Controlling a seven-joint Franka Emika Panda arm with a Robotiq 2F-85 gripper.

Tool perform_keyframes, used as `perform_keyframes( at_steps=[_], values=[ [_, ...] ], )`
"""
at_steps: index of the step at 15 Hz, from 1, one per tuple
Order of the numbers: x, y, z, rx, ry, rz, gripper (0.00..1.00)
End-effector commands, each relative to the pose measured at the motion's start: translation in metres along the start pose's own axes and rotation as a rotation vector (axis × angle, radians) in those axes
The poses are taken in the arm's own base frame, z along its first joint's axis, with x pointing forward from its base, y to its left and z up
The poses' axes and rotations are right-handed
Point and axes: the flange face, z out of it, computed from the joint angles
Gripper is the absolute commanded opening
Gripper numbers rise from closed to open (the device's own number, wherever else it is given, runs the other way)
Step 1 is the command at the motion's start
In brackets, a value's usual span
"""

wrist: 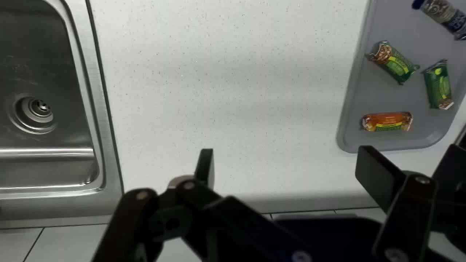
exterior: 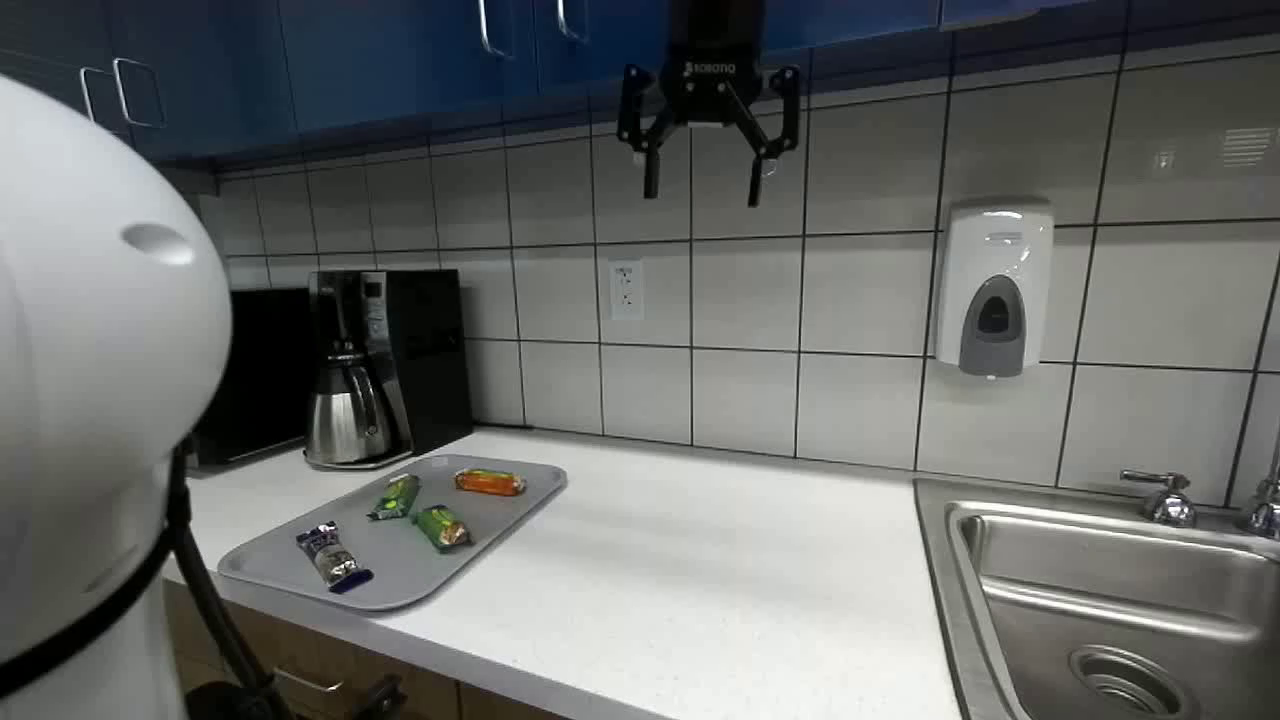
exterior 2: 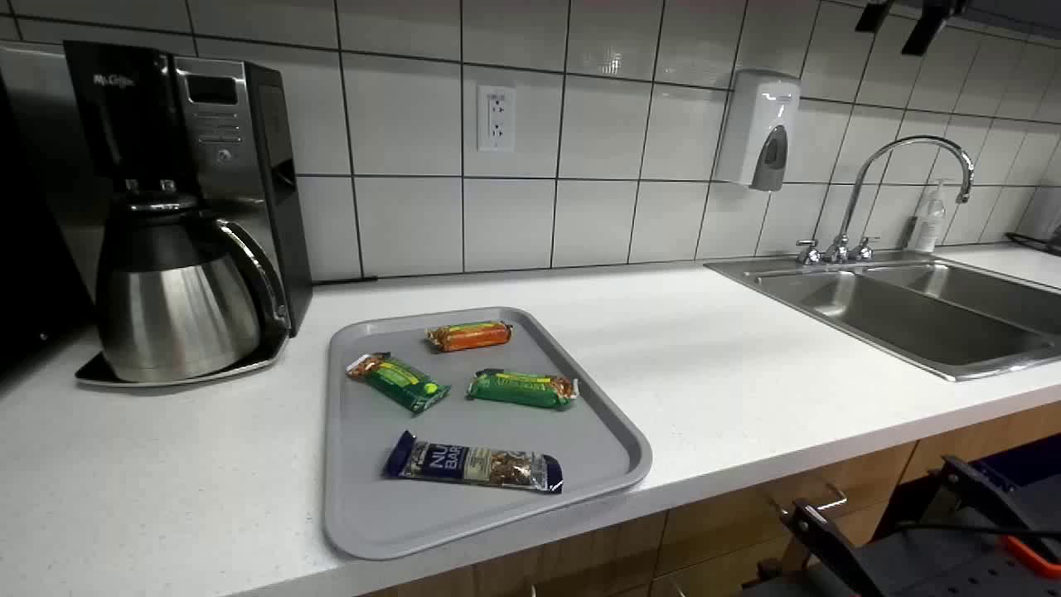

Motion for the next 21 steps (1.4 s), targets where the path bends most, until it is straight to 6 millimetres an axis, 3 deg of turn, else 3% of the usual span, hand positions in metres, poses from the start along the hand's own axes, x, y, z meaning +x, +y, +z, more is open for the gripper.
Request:
perform_keyframes(
  at_steps=[1, 6, 12, 21],
  values=[
    [0.0, 0.0, 0.0, 0.0, -0.001, 0.0, 1.0],
    [0.0, 0.0, 0.0, 0.0, -0.001, 0.0, 1.0],
    [-0.002, -0.008, 0.017, 0.011, -0.03, -0.014, 1.0],
    [-0.002, -0.047, 0.055, 0.032, -0.059, -0.075, 1.0]
  ],
)
